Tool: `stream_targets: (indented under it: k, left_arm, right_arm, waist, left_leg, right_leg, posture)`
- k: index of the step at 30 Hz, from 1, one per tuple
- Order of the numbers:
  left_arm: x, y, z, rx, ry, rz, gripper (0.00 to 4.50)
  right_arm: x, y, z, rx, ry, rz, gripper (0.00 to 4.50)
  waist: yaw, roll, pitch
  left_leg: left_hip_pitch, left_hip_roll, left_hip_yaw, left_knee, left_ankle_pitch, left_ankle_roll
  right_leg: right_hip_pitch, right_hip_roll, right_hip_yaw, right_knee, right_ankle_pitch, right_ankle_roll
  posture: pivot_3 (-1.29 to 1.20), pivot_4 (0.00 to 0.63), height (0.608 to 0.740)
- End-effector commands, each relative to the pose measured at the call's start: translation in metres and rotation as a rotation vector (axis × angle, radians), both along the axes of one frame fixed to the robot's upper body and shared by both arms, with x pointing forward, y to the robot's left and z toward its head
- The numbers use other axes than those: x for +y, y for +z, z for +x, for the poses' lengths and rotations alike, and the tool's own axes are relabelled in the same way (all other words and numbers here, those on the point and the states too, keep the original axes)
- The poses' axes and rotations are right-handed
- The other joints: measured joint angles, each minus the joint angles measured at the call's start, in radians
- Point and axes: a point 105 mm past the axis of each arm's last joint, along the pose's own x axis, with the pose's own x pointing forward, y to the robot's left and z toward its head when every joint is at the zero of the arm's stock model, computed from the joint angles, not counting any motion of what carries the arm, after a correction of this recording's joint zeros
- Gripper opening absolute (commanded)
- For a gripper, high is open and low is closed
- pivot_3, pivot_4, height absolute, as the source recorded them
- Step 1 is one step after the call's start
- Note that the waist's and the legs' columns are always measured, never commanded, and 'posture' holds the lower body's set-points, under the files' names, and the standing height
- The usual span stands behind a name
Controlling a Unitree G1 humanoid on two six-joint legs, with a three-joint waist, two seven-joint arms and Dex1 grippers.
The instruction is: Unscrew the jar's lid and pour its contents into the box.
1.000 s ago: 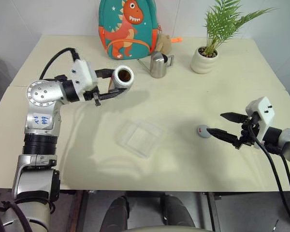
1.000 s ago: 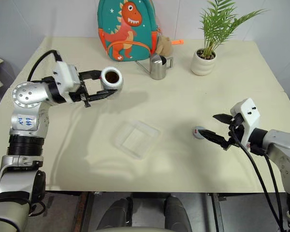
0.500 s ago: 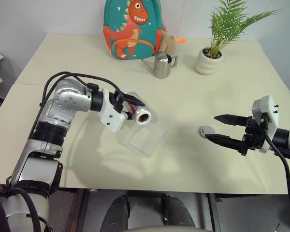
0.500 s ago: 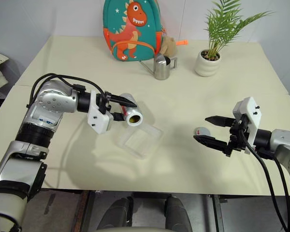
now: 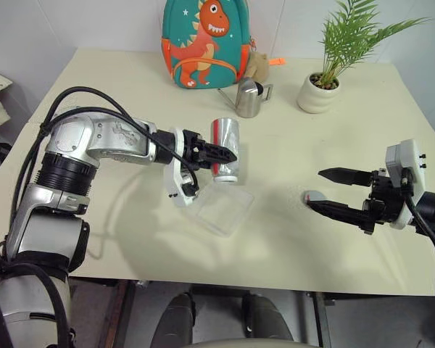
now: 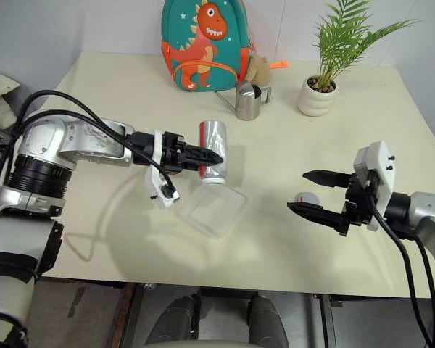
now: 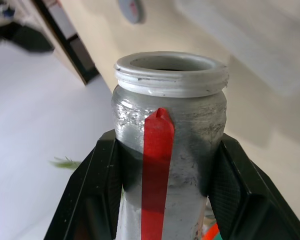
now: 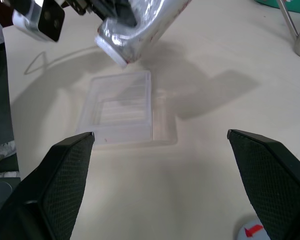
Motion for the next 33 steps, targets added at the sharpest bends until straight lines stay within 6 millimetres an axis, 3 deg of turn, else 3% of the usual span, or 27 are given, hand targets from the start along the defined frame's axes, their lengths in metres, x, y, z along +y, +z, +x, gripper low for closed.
stream_targets:
  k: [1,6,13,26,33]
  left_arm:
    - [-0.003,0.01,-0.003,-0.126,-0.065,-0.005,1.94]
    - [0.0,0.009,0.0,-0.24,-0.123,0.003,1.94]
    - [-0.006,0.016,-0.006,-0.367,-0.258,-0.032,1.94]
    - [-0.013,0.016,-0.016,-0.438,-0.371,-0.053,1.94]
    - [-0.012,0.015,-0.024,-0.45,-0.415,-0.065,1.94]
  right_arm:
    - [0.004,0.008,-0.007,-0.024,0.048,0.026,4.48]
    - [0.008,0.008,-0.021,0.002,0.127,0.047,4.48]
    - [0.01,0.009,-0.013,-0.018,0.114,0.058,4.48]
    - [0.013,0.01,-0.001,-0.05,0.121,0.054,4.48]
    - [0.017,0.009,-0.009,-0.014,0.178,0.068,4.48]
  waist:
    - [0.002,0.0,0.0]
    - [0.005,0.0,0.0]
    - [0.003,0.0,0.0]
    - [0.003,0.0,0.0]
    - [0.001,0.0,0.0]
  left_leg:
    - [0.0,0.0,0.0,0.0,0.0,0.0]
    - [0.0,0.0,0.0,0.0,0.0,0.0]
    - [0.0,0.0,0.0,0.003,0.0,0.0]
    - [0.0,0.0,0.0,0.005,0.0,0.0]
    - [0.0,0.0,0.0,0.005,0.0,0.0]
  right_leg:
    - [0.0,0.0,0.0,0.0,0.0,0.0]
    - [0.0,0.0,0.0,0.0,0.0,0.0]
    - [0.0,0.0,0.0,0.003,0.0,0.0]
    - [0.0,0.0,0.0,0.005,0.0,0.0]
    - [0.0,0.0,0.001,0.005,0.0,0.0]
  posture:
    - [0.0,0.15,0.74]
    - [0.0,0.15,0.74]
    - [0.0,0.15,0.74]
    - [0.0,0.15,0.74]
    - [0.0,0.15,0.74]
